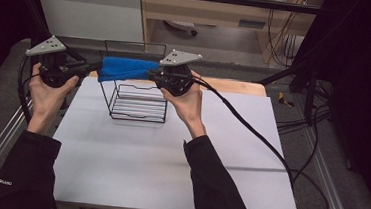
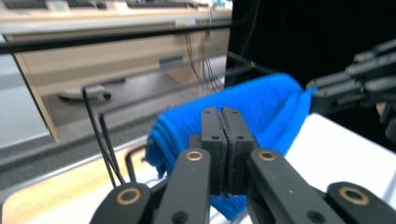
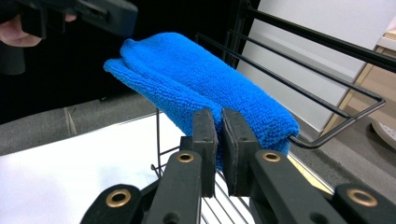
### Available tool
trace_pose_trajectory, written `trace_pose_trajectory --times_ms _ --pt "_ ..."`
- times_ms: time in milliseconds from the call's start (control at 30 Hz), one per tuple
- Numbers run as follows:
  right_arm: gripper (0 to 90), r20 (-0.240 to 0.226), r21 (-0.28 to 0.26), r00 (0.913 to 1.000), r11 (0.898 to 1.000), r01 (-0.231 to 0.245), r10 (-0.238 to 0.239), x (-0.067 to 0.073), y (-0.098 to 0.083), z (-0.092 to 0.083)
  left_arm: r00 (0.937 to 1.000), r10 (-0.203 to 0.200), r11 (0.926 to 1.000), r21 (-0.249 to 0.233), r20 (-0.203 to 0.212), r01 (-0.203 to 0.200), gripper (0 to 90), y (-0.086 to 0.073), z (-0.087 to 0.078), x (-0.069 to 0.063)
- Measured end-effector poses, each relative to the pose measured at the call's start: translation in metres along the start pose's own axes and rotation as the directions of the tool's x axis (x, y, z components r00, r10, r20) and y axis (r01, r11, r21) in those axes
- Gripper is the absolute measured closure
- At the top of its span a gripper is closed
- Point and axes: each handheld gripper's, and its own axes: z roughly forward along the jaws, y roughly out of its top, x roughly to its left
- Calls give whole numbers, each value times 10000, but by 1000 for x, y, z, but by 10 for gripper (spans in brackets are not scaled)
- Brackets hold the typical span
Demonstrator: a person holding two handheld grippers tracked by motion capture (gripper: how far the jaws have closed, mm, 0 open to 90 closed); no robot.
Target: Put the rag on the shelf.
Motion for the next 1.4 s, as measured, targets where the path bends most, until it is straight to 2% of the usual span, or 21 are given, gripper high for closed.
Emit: trace_pose_trajectory --times_ms 300,567,733,867,900,1000,1100,1233,1400 --pt "837 -171 224 9998 9997 126 -122 -1 -4 1 9999 135 9959 894 -10 -134 899 -11 14 -1" --pt "799 -259 305 9996 9994 148 -140 -1 -6 2 9997 243 9936 1106 -87 -232 900 -18 22 0" --pt "724 -321 188 9994 9998 -105 111 0 -5 0 9992 334 9922 1204 -203 -307 900 -22 26 1" --pt "707 -468 42 9983 9994 -346 347 1 -4 -2 9990 367 9916 1247 -265 -332 900 -25 29 2" --pt "719 -494 143 9980 9991 -395 402 1 -4 -1 9989 382 9914 1262 -271 -345 900 -26 29 3" --pt "828 -596 524 9962 9968 -597 628 0 -9 2 9989 357 9916 1258 -292 -318 900 -29 31 3" --pt "890 -448 770 9961 9944 -728 764 -1 -17 5 9989 364 9919 1232 -308 -323 900 -32 33 4" --pt "900 -99 860 9944 9909 -1039 1051 -6 -28 12 9989 336 9926 1178 -319 -296 900 -35 35 5" --pt "892 34 770 9943 9913 -1064 1065 -10 -33 18 9990 359 9927 1165 -276 -325 899 -37 37 6"
